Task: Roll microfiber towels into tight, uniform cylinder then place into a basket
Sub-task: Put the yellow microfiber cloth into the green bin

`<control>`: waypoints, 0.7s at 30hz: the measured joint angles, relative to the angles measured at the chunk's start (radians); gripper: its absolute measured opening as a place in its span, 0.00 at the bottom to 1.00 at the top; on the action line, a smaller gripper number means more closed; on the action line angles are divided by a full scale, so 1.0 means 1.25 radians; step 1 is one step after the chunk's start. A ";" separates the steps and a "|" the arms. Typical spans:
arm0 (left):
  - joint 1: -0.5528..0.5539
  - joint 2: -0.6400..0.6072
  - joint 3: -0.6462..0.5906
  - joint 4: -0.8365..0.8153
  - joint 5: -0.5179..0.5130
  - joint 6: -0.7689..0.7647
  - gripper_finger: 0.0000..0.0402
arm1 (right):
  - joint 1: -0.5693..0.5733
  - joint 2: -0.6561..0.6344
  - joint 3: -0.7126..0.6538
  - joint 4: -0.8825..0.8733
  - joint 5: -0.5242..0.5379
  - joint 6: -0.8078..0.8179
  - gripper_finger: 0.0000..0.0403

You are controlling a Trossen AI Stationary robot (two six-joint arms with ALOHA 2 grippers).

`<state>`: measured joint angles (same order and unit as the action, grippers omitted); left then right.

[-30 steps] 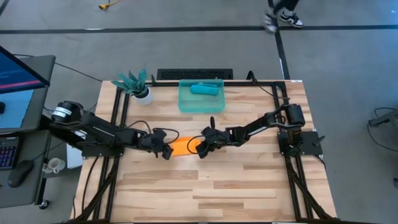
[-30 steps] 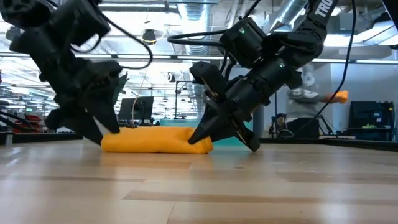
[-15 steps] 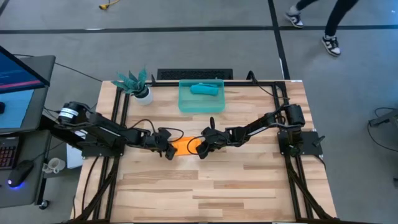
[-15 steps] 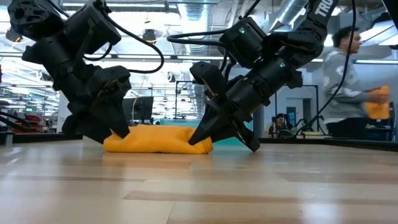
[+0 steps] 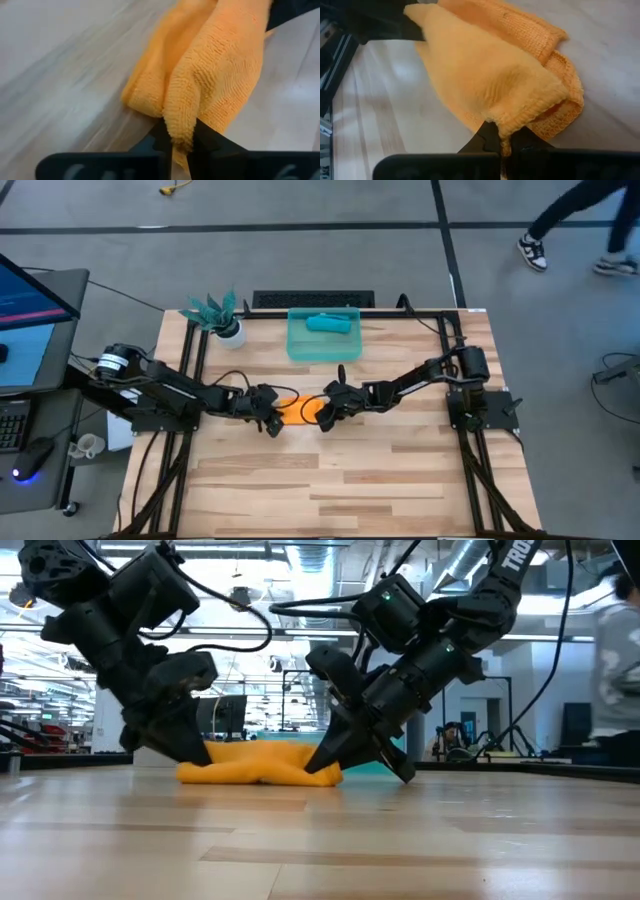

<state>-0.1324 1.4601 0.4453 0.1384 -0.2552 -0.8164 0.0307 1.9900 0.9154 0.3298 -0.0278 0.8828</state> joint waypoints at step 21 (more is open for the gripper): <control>0.261 -0.002 0.211 -0.076 0.075 0.363 0.03 | -0.185 -0.194 -0.002 -0.134 0.000 -0.255 0.03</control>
<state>0.1934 1.4578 0.7096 0.0430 -0.1616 -0.3628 -0.2002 1.7477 0.9131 0.1623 -0.0281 0.5636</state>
